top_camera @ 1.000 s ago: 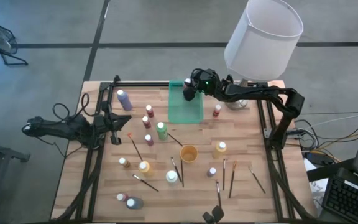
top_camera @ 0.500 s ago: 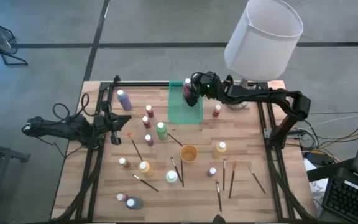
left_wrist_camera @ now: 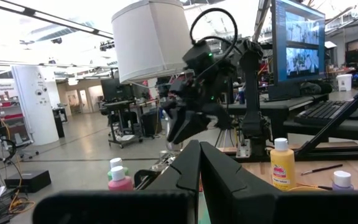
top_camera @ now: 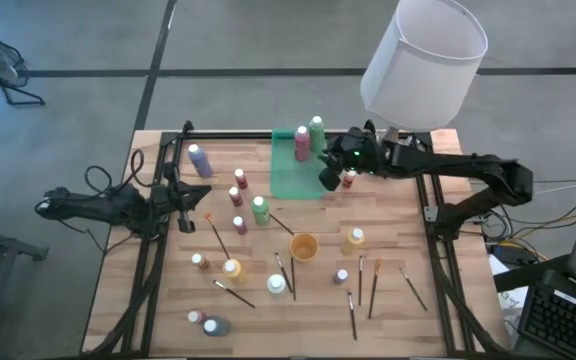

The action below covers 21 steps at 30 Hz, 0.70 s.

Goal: Pick & Place Paint Supplies
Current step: Put the yellow paint bottle into the green bin

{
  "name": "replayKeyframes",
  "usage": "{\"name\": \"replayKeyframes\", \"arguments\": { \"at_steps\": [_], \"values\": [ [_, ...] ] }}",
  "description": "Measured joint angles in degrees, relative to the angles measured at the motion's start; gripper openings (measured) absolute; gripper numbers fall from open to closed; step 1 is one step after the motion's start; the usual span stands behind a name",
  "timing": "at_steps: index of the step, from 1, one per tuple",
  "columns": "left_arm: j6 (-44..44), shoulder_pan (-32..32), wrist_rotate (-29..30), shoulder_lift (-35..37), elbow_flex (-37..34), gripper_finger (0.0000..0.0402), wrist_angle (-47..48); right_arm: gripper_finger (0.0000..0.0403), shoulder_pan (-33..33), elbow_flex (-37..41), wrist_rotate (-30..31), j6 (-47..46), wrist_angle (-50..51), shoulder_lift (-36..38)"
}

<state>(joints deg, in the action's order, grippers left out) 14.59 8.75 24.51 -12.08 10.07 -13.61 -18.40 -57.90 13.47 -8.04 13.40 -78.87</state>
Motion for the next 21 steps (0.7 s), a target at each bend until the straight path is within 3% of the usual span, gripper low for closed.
{"name": "replayKeyframes", "arguments": {
  "at_steps": [12,21],
  "values": [
    [0.00,0.00,0.01,-0.01,0.00,0.0016,0.01,0.0059,0.05,16.82,0.13,-7.17,-0.15,16.30],
    [0.00,0.00,0.02,-0.02,0.00,0.0016,0.00,0.0080,0.03,25.45,0.13,-10.71,-1.45,22.60]
  ]
}}
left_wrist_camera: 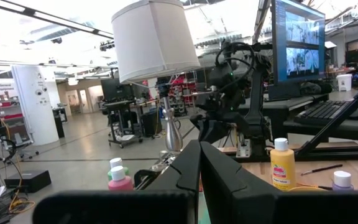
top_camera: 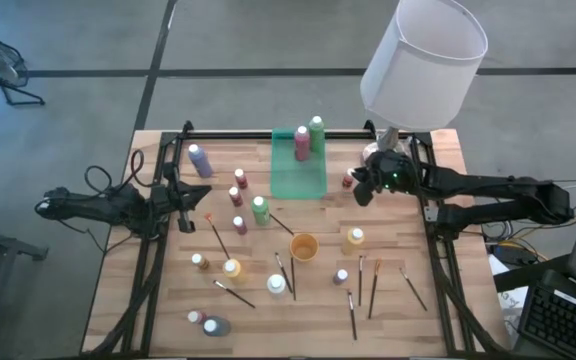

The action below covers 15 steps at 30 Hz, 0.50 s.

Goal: Pick & Place Paint Supplies
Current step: Put the yellow paint bottle into the green bin

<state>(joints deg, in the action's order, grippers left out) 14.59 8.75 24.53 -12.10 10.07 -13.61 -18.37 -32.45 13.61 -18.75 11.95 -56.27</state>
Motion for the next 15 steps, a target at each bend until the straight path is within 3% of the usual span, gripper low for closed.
{"name": "replayKeyframes", "arguments": {
  "at_steps": [7,15],
  "values": [
    [0.00,0.00,0.01,0.00,0.00,0.0016,0.00,0.0108,0.00,6.00,-0.04,-0.82,-8.36,-0.04],
    [0.00,0.00,0.00,0.00,0.00,0.0016,0.00,0.0133,-0.02,7.53,-0.02,-0.82,-11.52,-2.64]
  ]
}}
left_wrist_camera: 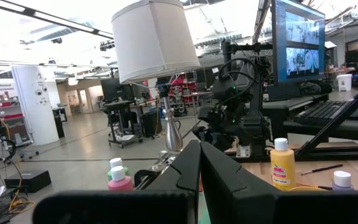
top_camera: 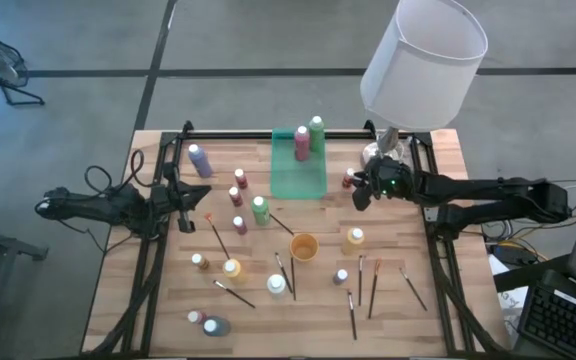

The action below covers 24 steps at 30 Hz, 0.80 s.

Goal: Pick & Place Paint Supplies
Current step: Put the yellow paint bottle into the green bin

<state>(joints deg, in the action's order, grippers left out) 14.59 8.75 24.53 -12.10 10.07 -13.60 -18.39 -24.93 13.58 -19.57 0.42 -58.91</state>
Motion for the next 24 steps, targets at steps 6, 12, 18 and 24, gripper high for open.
{"name": "replayKeyframes", "arguments": {
  "at_steps": [6,12,18,24],
  "values": [
    [0.00,0.00,-0.01,0.02,0.00,0.0016,0.00,0.0152,0.00,0.00,0.03,0.00,-1.42,-3.23],
    [0.00,0.00,-0.01,0.00,0.00,0.0016,0.00,0.0165,0.00,0.00,2.86,0.04,-5.19,-6.47],
    [0.00,0.00,0.00,0.01,0.00,0.0016,0.00,0.0171,-0.15,0.00,3.22,0.04,-5.08,-6.49],
    [0.00,0.00,0.00,0.01,0.00,0.0016,0.00,0.0158,-0.13,-0.03,2.53,-1.26,-0.97,-2.92]
  ]
}}
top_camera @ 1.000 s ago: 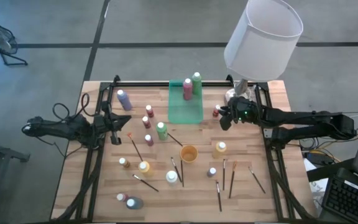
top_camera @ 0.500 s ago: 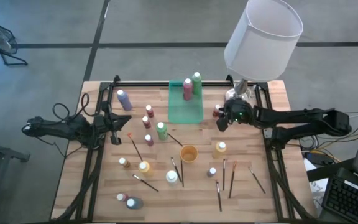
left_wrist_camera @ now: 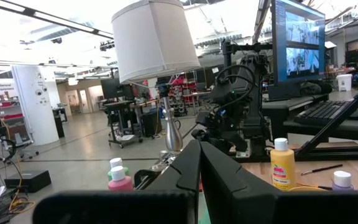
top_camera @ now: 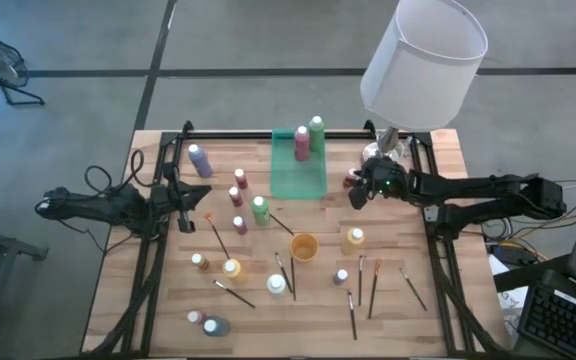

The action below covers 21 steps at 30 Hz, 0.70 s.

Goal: Pick & Place Paint Supplies
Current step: Put the yellow paint bottle into the green bin

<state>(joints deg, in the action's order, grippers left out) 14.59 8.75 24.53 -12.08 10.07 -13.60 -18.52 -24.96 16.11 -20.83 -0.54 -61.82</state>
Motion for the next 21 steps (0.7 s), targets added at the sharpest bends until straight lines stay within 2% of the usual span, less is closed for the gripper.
{"name": "replayKeyframes", "arguments": {
  "at_steps": [5,9,18,21],
  "values": [
    [-0.01,0.00,0.01,-0.01,0.00,0.0016,0.01,0.0138,0.16,-0.76,-6.05,-1.08,10.14,5.19],
    [-0.02,0.00,0.01,-0.01,0.00,0.0016,0.00,0.0121,1.00,-0.95,-11.44,0.54,13.73,10.12],
    [0.00,0.00,-0.01,0.01,0.00,0.0016,0.02,0.0080,4.66,-1.00,-16.01,1.40,27.73,22.71],
    [0.00,0.00,-0.01,0.01,0.00,0.0016,0.00,0.0066,7.38,-0.93,-17.92,1.08,29.20,25.51]
  ]
}}
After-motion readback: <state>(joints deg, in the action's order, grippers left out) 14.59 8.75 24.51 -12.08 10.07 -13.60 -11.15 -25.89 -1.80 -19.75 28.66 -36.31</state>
